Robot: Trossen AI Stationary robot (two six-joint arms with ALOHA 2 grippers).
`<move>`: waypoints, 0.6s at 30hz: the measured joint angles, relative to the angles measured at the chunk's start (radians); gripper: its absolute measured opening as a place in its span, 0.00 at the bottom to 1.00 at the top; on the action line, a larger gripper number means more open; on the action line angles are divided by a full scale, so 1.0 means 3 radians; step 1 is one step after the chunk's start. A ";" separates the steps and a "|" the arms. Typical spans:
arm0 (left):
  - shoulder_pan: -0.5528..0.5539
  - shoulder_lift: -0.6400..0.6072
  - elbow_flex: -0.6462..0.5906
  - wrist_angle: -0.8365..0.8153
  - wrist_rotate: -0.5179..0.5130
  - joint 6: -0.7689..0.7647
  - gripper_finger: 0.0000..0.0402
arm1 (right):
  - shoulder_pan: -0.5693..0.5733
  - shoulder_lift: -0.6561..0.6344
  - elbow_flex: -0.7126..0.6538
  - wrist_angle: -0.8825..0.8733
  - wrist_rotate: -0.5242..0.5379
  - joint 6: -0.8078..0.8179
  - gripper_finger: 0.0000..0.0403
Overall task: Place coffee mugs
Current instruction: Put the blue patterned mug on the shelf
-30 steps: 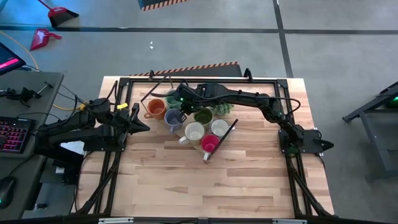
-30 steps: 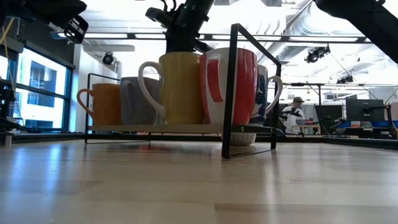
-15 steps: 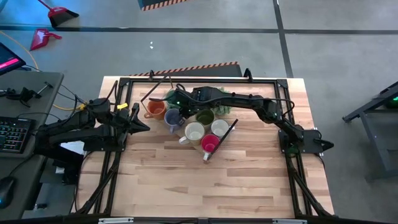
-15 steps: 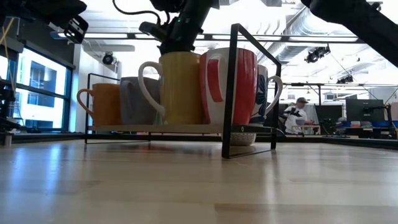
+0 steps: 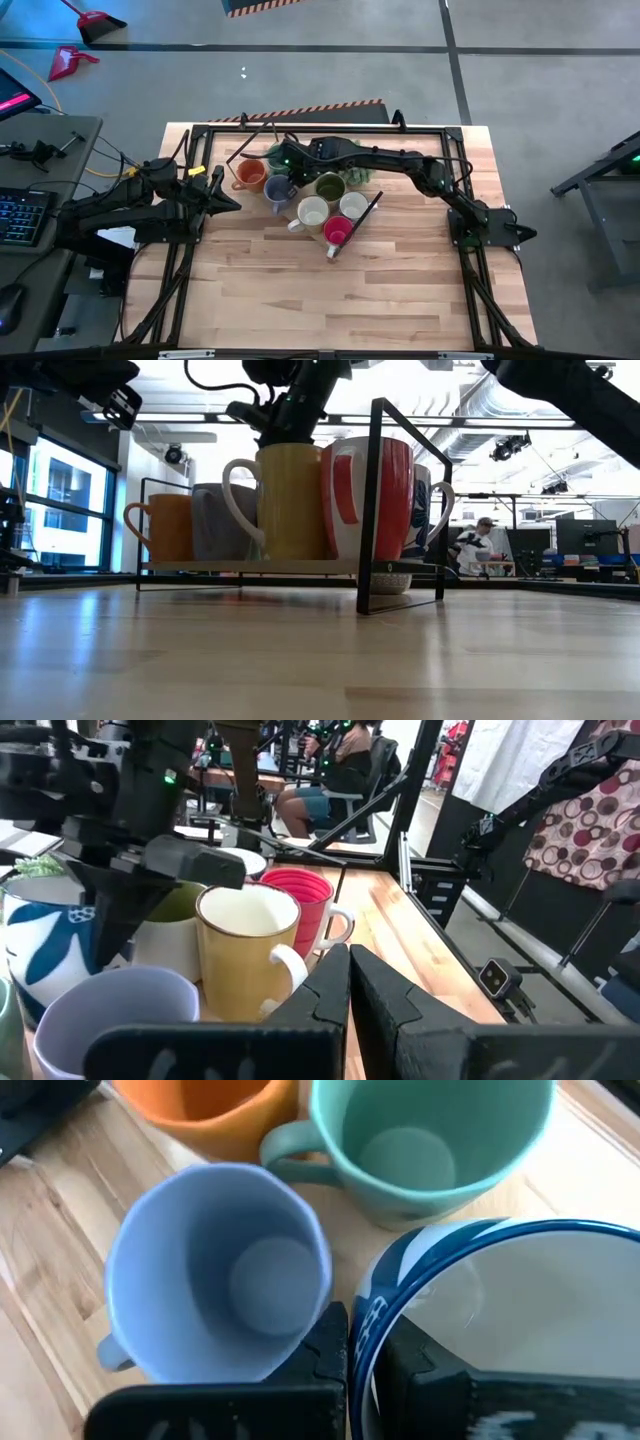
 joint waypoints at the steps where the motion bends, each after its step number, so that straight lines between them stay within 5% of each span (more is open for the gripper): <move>1: 0.0000 0.0000 -0.0001 -0.0001 0.0000 0.0000 0.00 | -0.0004 0.0000 0.0000 0.0002 0.0000 0.0000 0.00; 18: 0.0000 0.0000 0.0000 0.0003 0.0000 0.0000 0.00 | -0.0036 0.0108 0.0000 -0.0002 -0.0047 0.0078 0.00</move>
